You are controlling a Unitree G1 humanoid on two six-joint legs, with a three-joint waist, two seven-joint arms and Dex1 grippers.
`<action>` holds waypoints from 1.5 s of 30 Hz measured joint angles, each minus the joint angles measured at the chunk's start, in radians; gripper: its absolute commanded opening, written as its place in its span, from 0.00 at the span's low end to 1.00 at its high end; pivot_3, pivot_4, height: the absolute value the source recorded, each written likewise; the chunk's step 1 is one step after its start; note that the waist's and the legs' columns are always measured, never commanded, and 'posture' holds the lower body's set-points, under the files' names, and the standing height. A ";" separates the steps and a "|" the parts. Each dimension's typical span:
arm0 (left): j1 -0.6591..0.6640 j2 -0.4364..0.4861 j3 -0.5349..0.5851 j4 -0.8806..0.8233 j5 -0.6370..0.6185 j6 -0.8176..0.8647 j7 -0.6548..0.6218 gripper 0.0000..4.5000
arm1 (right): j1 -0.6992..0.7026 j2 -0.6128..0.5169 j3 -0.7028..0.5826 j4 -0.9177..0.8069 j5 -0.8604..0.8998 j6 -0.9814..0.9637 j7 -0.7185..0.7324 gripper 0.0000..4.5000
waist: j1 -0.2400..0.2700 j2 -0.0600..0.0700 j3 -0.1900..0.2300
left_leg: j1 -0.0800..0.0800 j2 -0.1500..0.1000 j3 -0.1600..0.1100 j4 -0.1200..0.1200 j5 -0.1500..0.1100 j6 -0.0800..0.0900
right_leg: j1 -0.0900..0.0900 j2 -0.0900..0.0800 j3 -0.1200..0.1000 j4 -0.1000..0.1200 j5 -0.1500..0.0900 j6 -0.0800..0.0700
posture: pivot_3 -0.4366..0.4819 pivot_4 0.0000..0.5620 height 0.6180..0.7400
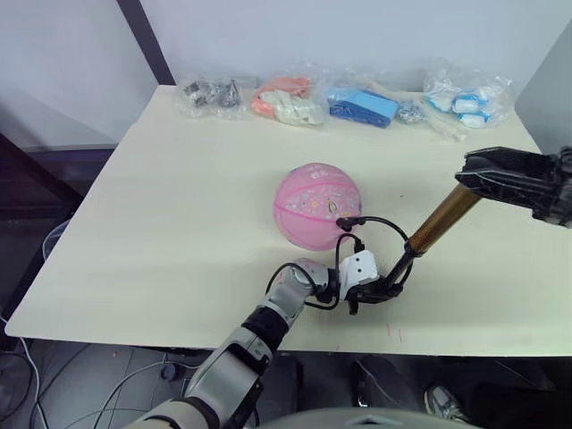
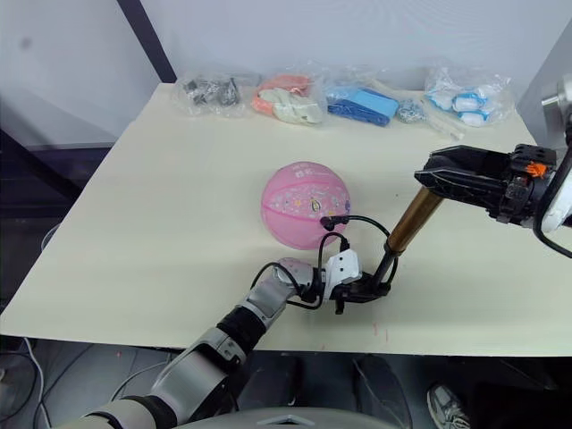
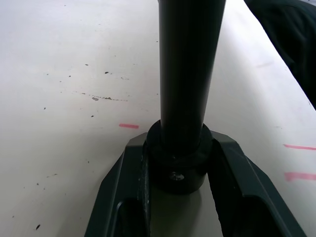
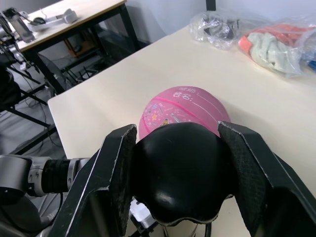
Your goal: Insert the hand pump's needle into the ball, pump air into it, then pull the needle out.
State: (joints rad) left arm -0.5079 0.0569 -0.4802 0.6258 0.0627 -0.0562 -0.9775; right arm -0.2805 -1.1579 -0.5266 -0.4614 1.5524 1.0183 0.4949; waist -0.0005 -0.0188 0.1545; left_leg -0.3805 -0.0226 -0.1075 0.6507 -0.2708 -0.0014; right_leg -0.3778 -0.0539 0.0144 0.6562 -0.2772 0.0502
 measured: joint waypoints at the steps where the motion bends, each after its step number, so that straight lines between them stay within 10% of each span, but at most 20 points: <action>1: 0.000 0.000 0.000 0.001 0.000 0.000 0.000 0.24 | 0.010 0.018 0.002 -0.016 -0.013 -0.009 -0.002 0.51 | 0.000 0.000 0.000 | 0.000 0.000 0.000 0.000 0.000 0.000 | 0.000 0.000 0.000 0.001 0.000 0.000 | 0.48 0.27 1.00; 29: 0.001 0.015 0.000 0.004 0.012 0.000 0.006 0.24 | 0.289 0.347 0.442 -0.192 -0.722 -0.376 0.062 0.51 | -0.012 -0.006 -0.009 | 0.005 -0.001 -0.001 0.001 0.000 0.000 | 0.003 0.002 0.000 0.003 0.000 0.001 | 0.48 0.27 1.00; 45: -0.009 0.007 0.001 0.011 0.011 -0.003 -0.006 0.24 | 0.046 0.172 0.148 -0.110 -0.224 -0.128 0.032 0.51 | -0.011 -0.001 -0.004 | 0.002 -0.001 -0.001 0.001 0.000 0.000 | 0.001 0.001 0.000 0.002 0.000 0.000 | 0.48 0.27 1.00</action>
State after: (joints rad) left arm -0.5164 0.0637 -0.4797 0.6365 0.0736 -0.0588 -0.9830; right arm -0.2349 -0.9861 -0.3789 -0.5718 1.3286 0.8906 0.5265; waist -0.0111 -0.0198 0.1504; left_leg -0.3789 -0.0236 -0.1082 0.6521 -0.2708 -0.0015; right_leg -0.3768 -0.0534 0.0148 0.6586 -0.2771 0.0501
